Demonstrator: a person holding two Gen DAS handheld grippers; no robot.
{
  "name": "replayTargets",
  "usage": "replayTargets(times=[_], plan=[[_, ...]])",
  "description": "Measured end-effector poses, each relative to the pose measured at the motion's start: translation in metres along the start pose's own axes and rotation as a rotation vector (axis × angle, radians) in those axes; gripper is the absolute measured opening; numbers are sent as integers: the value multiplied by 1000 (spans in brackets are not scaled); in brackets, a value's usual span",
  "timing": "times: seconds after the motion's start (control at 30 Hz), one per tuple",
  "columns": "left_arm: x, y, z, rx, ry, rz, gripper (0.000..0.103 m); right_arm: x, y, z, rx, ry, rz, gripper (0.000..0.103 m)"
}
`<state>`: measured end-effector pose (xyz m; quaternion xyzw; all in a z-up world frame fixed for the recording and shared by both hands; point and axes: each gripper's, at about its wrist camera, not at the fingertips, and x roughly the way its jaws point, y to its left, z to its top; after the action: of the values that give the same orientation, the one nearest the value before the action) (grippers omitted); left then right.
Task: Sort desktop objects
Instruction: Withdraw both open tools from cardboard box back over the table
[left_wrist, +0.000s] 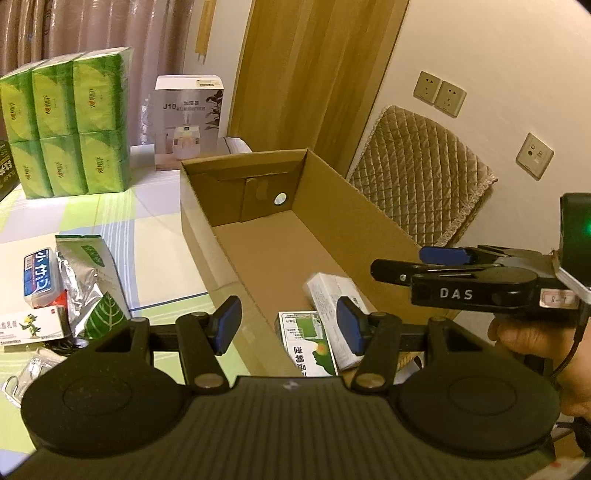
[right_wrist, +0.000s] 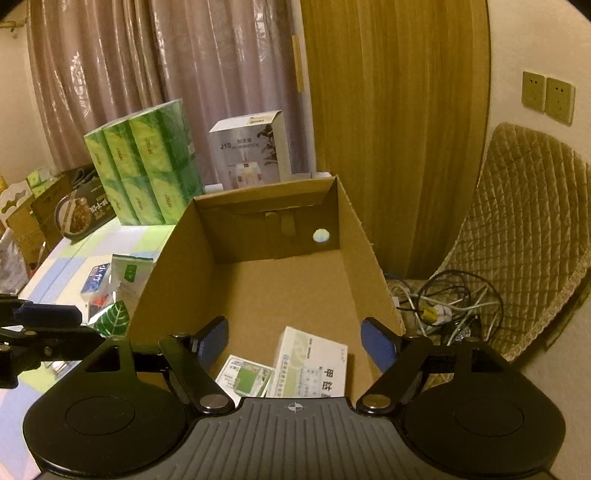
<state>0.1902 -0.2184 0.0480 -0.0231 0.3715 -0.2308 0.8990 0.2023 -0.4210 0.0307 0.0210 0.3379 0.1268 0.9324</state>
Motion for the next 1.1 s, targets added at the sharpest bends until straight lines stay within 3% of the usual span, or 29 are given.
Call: replayTargets(times=[0.5, 0.87, 1.1], plan=[[-43, 36, -43, -27, -13, 71, 61, -52, 47, -23, -26, -59, 60, 81], [-86, 92, -87, -56, 22, 181, 89, -73, 109, -47, -152, -54, 152, 85], [-111, 130, -115, -89, 44, 261, 96, -65, 143, -72, -192, 9, 188, 91]])
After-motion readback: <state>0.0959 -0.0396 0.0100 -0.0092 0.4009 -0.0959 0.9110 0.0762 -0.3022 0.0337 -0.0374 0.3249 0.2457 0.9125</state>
